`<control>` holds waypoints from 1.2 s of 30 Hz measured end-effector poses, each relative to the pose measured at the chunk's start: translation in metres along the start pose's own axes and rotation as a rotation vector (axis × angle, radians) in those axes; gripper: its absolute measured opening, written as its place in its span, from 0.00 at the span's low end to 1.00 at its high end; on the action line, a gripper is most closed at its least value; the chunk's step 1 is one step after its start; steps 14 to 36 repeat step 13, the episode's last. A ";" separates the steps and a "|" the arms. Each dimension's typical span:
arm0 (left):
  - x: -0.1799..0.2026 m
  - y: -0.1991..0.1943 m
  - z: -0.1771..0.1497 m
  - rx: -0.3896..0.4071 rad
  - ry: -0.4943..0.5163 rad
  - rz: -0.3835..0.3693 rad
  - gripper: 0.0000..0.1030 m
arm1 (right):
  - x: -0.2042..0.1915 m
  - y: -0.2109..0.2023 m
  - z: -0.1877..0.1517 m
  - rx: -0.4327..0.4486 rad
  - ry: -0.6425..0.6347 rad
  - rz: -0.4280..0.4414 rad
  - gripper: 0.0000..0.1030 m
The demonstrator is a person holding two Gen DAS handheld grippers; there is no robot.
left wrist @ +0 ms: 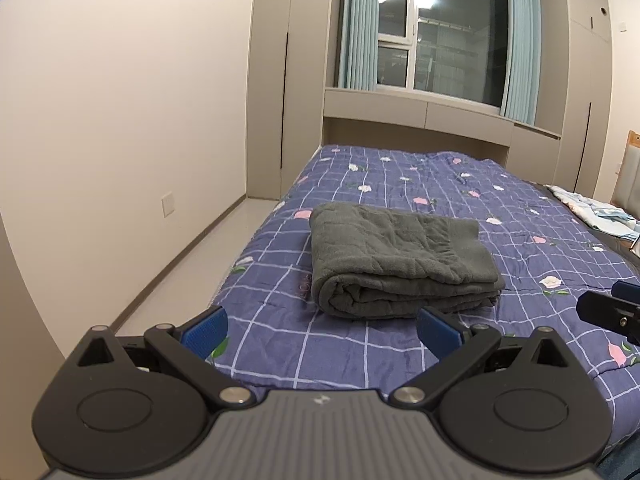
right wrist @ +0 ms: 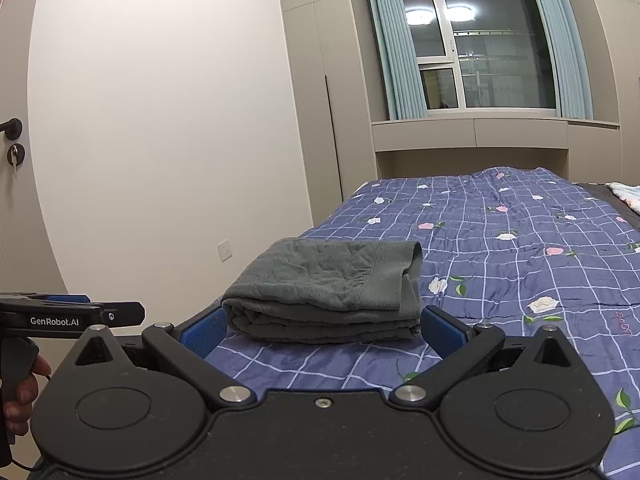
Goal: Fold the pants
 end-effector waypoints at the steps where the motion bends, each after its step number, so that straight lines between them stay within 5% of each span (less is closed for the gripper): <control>1: 0.000 0.002 -0.001 -0.008 -0.001 0.003 1.00 | 0.000 0.001 0.000 -0.002 0.000 0.001 1.00; 13: 0.004 0.020 -0.009 -0.071 0.001 -0.025 1.00 | 0.007 0.017 -0.012 -0.051 0.011 0.002 1.00; 36: 0.004 0.020 -0.009 -0.071 0.001 -0.025 1.00 | 0.007 0.017 -0.012 -0.051 0.011 0.002 1.00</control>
Point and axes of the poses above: each gripper's, at about its wrist camera, not at the fingertips, and y roughly the way its jaws point, x to its right, z to its top, the point moved 9 cm from there along y, roughly the way its jaws point, and after that the axes turned 7 degrees about x, right-handed, at the moved point
